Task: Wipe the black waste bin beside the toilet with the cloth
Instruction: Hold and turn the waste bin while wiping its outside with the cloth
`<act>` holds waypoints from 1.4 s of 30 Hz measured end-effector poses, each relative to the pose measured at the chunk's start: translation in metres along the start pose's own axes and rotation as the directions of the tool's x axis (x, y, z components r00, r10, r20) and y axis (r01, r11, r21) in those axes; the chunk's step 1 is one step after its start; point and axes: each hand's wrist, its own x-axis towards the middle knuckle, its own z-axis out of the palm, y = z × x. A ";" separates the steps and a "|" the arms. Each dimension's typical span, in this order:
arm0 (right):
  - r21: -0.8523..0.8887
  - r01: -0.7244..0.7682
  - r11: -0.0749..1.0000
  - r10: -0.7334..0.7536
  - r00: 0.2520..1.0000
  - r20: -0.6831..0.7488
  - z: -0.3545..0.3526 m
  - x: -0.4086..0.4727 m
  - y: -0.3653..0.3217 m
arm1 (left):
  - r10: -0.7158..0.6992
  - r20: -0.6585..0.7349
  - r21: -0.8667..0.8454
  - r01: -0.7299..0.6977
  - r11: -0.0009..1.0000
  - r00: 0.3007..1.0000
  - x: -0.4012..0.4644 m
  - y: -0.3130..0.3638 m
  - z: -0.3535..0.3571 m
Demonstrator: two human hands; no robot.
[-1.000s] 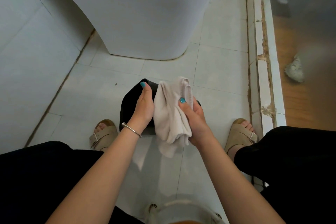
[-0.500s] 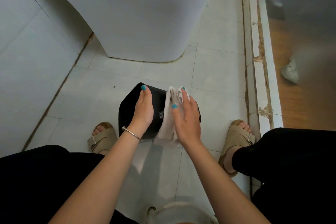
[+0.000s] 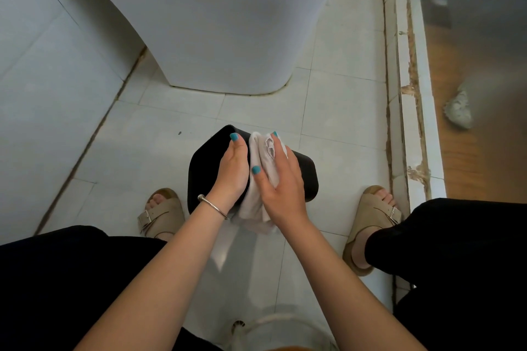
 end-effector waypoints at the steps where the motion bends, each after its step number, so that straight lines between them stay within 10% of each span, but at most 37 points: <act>1: -0.022 0.008 1.000 -0.008 1.000 -0.009 0.000 0.001 0.000 | 0.008 0.001 -0.007 -0.008 1.000 1.000 0.000 0.002 0.002; 14: -0.448 -0.115 0.887 0.086 0.993 -0.086 -0.009 0.025 0.054 | 0.001 -0.059 -0.020 -0.002 1.000 0.998 0.001 -0.008 -0.011; 27: -0.179 -0.393 0.902 0.373 0.918 -0.137 -0.026 0.038 0.085 | 0.072 0.012 0.002 -0.072 0.997 0.997 0.000 -0.007 -0.010; 36: -0.155 0.092 0.984 -0.087 0.995 0.037 -0.004 0.052 -0.011 | 0.176 0.053 -0.061 -0.173 0.983 0.983 -0.004 -0.003 0.004; 42: -0.098 0.082 0.992 -0.085 0.996 -0.023 0.000 0.048 -0.015 | 0.145 0.099 -0.029 -0.143 0.989 0.984 -0.012 0.005 0.006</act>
